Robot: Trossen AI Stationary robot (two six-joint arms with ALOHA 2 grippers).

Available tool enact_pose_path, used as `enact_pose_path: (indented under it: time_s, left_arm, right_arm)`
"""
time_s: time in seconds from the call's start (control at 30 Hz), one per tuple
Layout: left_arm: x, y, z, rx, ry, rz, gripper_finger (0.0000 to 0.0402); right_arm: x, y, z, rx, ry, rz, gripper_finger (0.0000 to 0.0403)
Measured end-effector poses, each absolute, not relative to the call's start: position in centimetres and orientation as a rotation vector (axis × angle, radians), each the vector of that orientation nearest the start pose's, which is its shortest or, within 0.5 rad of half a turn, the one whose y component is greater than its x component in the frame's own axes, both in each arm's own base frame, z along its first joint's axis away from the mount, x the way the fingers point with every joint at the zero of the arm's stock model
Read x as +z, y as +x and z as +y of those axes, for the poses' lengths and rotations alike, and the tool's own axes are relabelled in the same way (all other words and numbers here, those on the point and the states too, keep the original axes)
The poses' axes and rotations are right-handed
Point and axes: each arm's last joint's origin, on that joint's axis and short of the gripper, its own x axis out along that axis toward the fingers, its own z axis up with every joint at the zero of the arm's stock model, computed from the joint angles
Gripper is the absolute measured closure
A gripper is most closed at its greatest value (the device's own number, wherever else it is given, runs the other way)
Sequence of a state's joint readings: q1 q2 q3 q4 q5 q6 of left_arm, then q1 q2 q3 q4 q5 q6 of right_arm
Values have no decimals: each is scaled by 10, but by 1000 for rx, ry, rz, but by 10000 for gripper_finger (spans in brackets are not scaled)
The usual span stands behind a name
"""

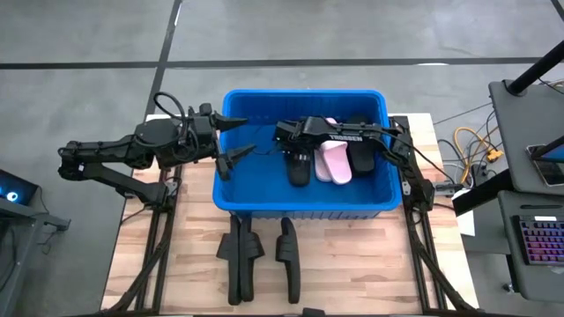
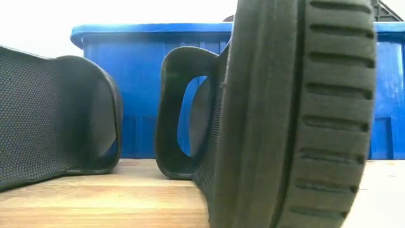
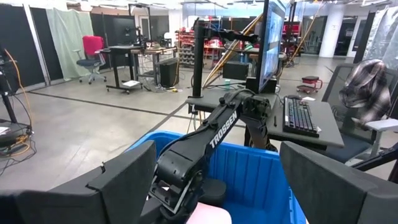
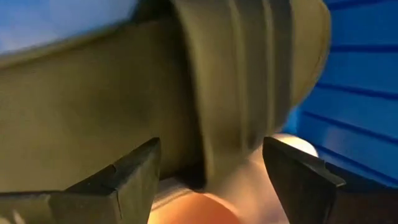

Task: Pick and place slides into bin
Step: Put the black slide into the blue bin

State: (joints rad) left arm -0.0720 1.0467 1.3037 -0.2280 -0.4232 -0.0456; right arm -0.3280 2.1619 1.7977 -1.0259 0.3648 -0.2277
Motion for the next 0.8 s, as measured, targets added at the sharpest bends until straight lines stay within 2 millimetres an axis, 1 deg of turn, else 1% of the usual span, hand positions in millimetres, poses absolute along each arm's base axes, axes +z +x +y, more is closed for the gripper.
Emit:
enact_pose_path:
  time_s: [0.07, 0.33, 0.43, 0.53, 0.6, 0.67, 0.73, 0.8]
  left_arm:
    - [455, 204, -3, 350, -53, -37, 75]
    - [456, 203, -3, 351, -53, -38, 75]
    - [456, 201, -3, 351, -54, -44, 75]
    - [459, 197, -3, 345, -58, -57, 75]
    - [461, 192, -3, 299, -60, -70, 75]
    - [464, 188, -4, 259, -61, -83, 75]
    - [466, 183, -4, 251, -63, -94, 75]
    - [468, 178, -4, 252, -66, -105, 75]
  right_arm:
    - [202, 409, -148, -392, -189, 1448, 135]
    - [241, 415, -148, -422, -170, 1319, 144]
    - [261, 417, -146, -368, -87, 1259, 143]
    - [282, 421, -142, -280, 53, 1166, 143]
    - [302, 425, -140, -221, 172, 1068, 146]
    - [327, 426, -135, -146, 237, 965, 149]
    - [355, 423, -129, -104, 255, 872, 152]
    - [381, 418, -118, -90, 235, 798, 155]
